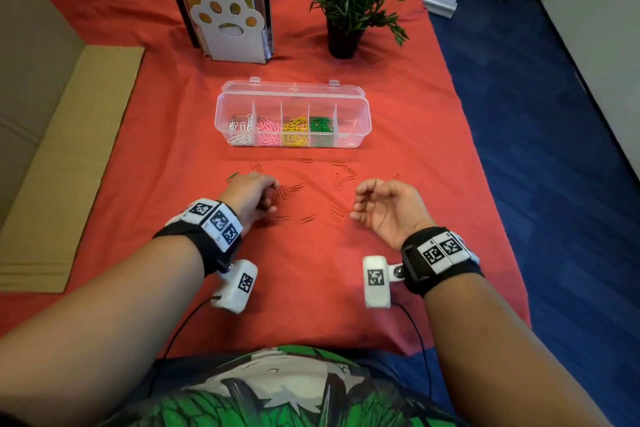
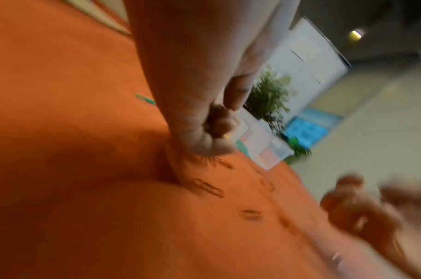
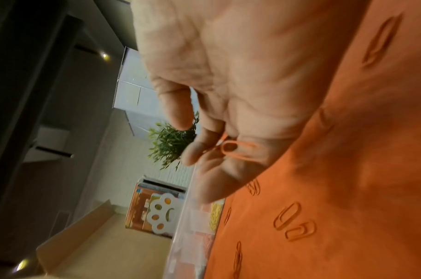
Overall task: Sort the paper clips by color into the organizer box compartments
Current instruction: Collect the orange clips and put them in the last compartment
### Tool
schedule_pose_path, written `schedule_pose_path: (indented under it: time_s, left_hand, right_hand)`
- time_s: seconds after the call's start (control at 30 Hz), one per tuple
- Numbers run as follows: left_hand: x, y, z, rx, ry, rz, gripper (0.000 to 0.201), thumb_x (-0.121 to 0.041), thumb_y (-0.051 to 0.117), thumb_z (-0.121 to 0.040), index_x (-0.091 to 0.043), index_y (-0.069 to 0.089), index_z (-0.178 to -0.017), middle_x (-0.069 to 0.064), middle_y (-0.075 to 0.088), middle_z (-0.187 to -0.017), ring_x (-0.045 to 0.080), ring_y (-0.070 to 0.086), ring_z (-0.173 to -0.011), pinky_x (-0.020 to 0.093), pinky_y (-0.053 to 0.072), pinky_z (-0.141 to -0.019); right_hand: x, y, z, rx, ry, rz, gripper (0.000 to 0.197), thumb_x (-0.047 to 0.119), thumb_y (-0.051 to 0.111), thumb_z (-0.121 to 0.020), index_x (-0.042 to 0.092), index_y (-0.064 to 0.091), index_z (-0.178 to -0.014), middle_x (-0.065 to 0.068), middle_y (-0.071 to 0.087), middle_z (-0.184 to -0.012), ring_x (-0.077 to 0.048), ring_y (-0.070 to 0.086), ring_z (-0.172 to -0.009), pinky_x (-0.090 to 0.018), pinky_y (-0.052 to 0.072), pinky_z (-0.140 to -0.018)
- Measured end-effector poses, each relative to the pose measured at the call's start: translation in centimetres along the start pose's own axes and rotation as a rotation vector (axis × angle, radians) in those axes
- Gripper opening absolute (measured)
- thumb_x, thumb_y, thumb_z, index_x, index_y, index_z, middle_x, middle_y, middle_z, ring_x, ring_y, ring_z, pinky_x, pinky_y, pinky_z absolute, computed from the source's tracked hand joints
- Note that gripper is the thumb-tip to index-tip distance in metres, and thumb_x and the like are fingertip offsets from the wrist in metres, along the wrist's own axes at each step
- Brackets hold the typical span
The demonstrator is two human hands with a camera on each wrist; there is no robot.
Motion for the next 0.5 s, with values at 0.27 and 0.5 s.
schedule_pose_path:
  time_s: [0.27, 0.5]
  left_hand:
    - [0.4, 0.0, -1.2, -0.294, 0.448, -0.948, 0.035, -0.037, 0.070, -0.077, -0.007, 0.065, -0.094, 0.011, 0.065, -0.103, 0.029, 0.058, -0.100, 0.031, 0.043, -0.082]
    - [1.0, 0.1, -2.2, -0.173, 0.457, -0.962, 0.015, -0.022, 0.064, -0.083, -0.009, 0.064, -0.090, 0.016, 0.059, -0.108, 0.030, 0.055, -0.101, 0.032, 0.041, -0.088]
  right_hand:
    - [1.2, 1.0, -6.2, -0.395, -0.172, 1.261, 0.013, 0.011, 0.051, -0.084, 0.017, 0.060, -0.091, -0.004, 0.062, -0.100, -0.020, 0.057, -0.088, -0.026, 0.045, -0.082]
    - [-1.0, 3.4, -7.4, -0.380, -0.397, 1.751, 0.038, 0.021, 0.056, -0.084, 0.003, 0.048, -0.117, -0.016, 0.042, -0.124, -0.035, 0.042, -0.113, -0.037, 0.035, -0.099]
Point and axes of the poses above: each hand's wrist, its own z-axis away from the middle knuckle, its own y-axis out of the palm, x = y × z, the point moved 1 cm from there along -z, towards the middle knuckle
